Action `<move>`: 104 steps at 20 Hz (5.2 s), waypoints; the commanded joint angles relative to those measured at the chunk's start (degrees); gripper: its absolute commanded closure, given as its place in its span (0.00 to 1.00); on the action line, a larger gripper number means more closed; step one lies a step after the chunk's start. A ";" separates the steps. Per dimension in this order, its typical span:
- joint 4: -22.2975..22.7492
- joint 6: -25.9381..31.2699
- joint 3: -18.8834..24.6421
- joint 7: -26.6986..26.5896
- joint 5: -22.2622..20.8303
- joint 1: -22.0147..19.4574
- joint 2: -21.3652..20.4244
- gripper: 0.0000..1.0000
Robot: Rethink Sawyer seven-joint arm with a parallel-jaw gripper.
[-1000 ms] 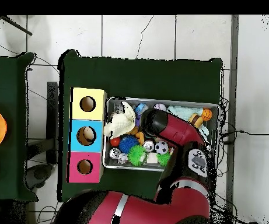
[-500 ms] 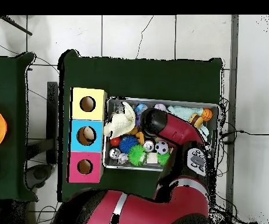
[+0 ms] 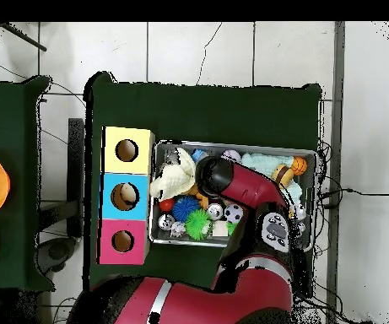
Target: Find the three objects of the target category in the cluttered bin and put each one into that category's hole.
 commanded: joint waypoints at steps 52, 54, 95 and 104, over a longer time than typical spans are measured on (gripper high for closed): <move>0.55 14.74 1.93 7.99 -1.20 1.64 -11.67 1.00; 1.25 15.05 1.75 8.09 -1.27 1.86 -12.56 1.00; 13.98 27.29 -4.82 7.52 -4.10 11.45 -34.77 1.00; 16.25 25.31 -6.26 9.98 -5.56 14.50 -35.84 1.00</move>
